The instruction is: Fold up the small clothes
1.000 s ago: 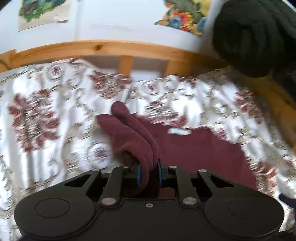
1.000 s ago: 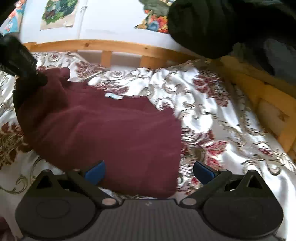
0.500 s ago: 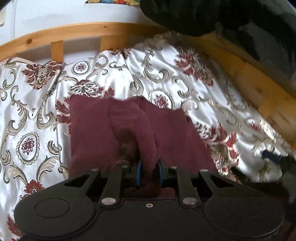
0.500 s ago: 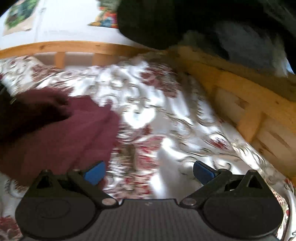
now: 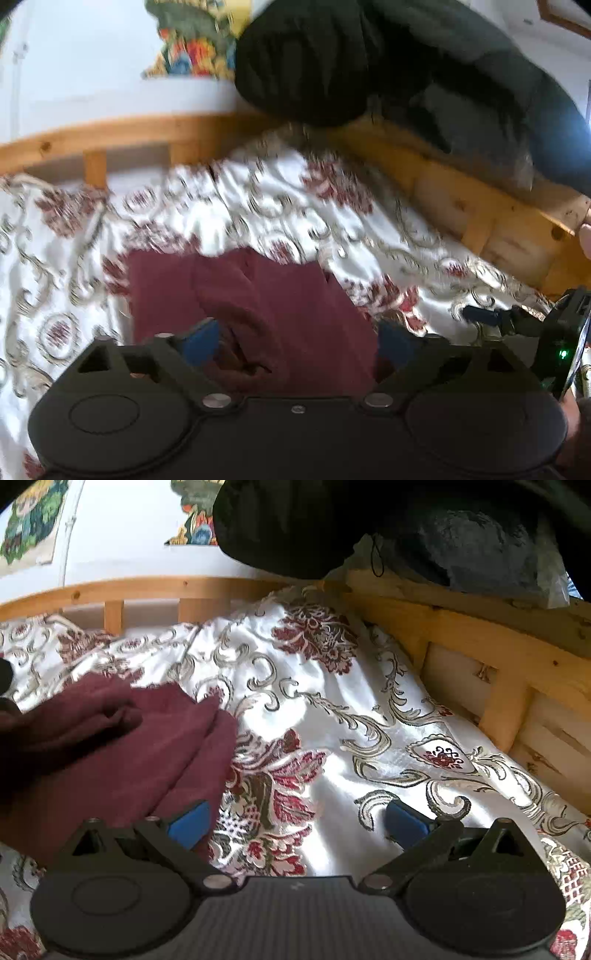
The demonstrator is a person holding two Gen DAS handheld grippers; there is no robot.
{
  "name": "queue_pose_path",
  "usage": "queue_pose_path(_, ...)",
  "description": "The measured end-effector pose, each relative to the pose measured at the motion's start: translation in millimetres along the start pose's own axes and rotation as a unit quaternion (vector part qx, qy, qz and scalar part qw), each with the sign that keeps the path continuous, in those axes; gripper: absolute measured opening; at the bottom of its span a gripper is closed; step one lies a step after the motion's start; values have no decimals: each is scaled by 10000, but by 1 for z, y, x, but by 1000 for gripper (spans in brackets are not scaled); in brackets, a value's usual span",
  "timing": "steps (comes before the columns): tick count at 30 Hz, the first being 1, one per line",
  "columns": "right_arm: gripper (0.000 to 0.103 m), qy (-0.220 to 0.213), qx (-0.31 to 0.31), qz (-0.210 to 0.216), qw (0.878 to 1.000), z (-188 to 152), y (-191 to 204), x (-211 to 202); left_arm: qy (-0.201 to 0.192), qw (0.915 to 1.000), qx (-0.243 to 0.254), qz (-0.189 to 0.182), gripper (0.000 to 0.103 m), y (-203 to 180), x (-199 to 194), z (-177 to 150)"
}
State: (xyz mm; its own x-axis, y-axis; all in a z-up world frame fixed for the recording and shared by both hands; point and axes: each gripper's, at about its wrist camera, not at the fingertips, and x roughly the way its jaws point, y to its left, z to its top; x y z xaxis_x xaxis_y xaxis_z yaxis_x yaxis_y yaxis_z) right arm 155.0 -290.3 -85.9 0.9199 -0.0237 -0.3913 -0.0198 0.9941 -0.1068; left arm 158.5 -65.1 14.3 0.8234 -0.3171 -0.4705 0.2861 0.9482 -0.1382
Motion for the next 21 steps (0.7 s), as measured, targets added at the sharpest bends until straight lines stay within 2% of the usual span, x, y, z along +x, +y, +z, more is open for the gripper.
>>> queue_pose_path(3, 103, -205, 171, 277, 9993, 3, -1, -5, -120, 9996, 88, 252, 102, 8, -10, -13)
queue_pose_path(7, 103, -349, 343, 808, 9955, 9, 3, -11, 311, 9983, 119, 471, 102, 26, -5, -36)
queue_pose_path(11, 103, -80, 826, 1746, 9811, 17, 8, -7, 711, 9946, 209, 721, 102, 43, 5, -56)
queue_pose_path(12, 103, 46, 1002, 1954, 9756, 21, 10, -2, 845, 9923, 285, 855, 102, 45, 8, -59)
queue_pose_path(14, 103, 413, 1452, 2554, 9550, 33, 14, 15, 1022, 9885, 459, 1017, 101, 50, 14, -62)
queue_pose_path(17, 103, 967, 2053, 3169, 9209, 51, 23, 48, 987, 9887, 588, 961, 100, 55, 17, -63)
queue_pose_path(20, 103, 1401, 2563, 3449, 8920, 61, 37, 84, 884, 9895, 792, 823, 94, 53, 18, -62)
queue_pose_path(21, 103, 1550, 2724, 3472, 8838, 64, 42, 95, 892, 9890, 878, 789, 86, 51, 19, -63)
